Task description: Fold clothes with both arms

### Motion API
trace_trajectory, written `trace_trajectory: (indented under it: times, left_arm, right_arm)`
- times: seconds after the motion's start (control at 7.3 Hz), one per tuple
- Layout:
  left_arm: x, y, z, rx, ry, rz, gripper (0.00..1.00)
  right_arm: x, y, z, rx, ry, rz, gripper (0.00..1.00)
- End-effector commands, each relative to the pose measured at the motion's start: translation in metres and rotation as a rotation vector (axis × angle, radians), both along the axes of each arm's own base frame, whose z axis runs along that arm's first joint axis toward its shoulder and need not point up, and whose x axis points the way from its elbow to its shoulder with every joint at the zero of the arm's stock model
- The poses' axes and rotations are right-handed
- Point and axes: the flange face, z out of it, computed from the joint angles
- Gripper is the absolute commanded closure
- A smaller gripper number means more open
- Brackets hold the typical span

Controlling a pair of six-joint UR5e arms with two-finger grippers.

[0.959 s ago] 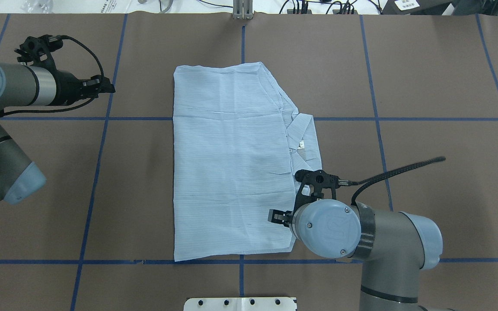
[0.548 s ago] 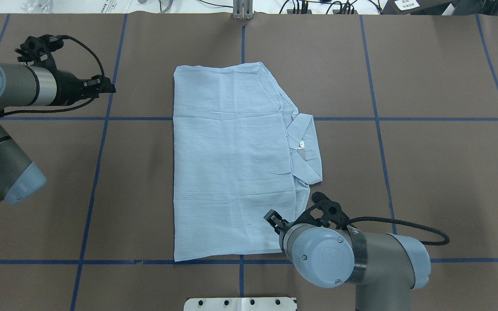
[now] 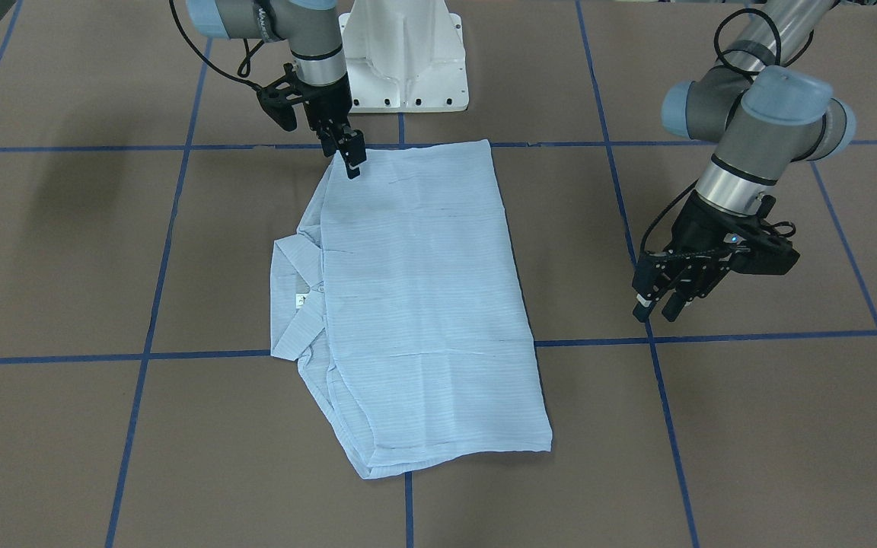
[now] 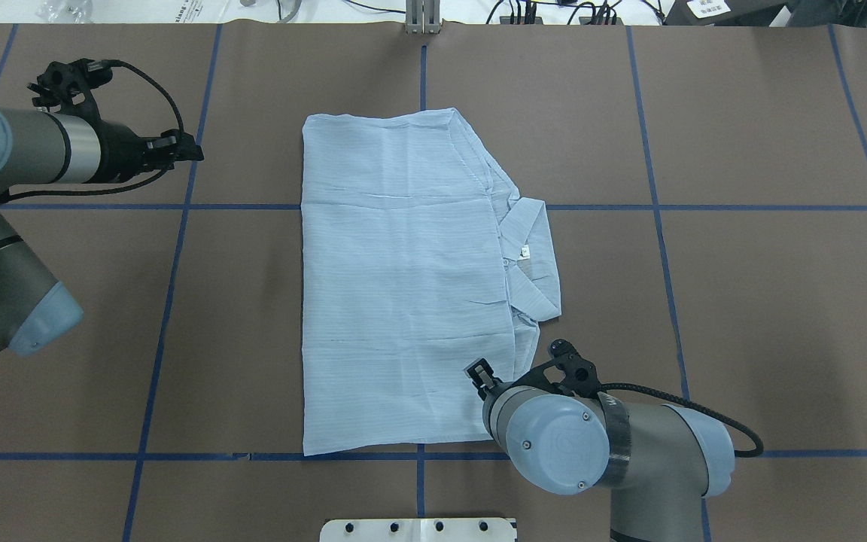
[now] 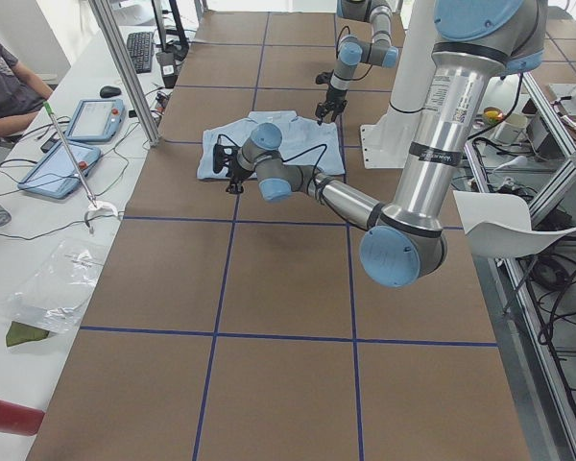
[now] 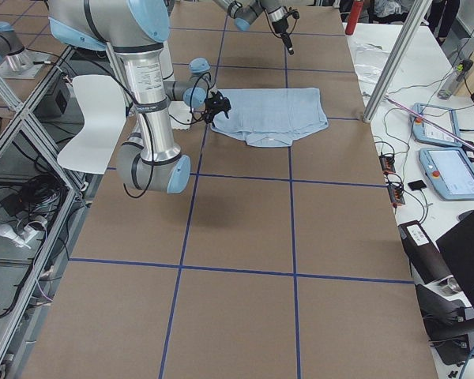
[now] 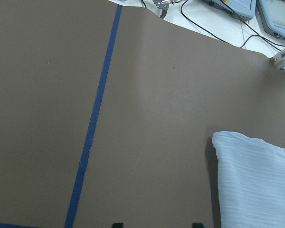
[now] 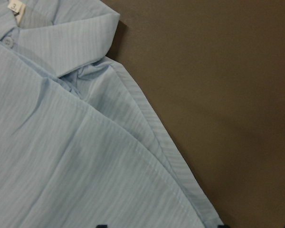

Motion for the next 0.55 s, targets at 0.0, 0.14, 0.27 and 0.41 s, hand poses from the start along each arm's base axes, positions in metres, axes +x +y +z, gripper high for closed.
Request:
trace_trajectory:
  times: [0.0, 0.14, 0.27, 0.41]
  left_arm:
    - [-0.0006, -0.0005, -0.0004, 0.0, 0.001, -0.002, 0.42]
    - [-0.0009, 0.0, -0.0017, 0.001, 0.002, 0.0, 0.42]
    - [-0.0004, 0.0009, -0.0032, -0.021, 0.02, -0.012, 0.42]
    - [-0.0006, 0.0012, -0.0023, -0.026, 0.022, -0.014, 0.42]
  right_arm:
    - [0.0003, 0.001, 0.0117, -0.005, 0.021, -0.001, 0.24]
    - [-0.0008, 0.0026, 0.0127, -0.005, 0.024, -0.004, 0.24]
    - [-0.0045, 0.0057, 0.0144, -0.006, 0.025, -0.01, 0.25]
    - [-0.0068, 0.0053, 0.0132, -0.003, 0.025, -0.012, 0.26]
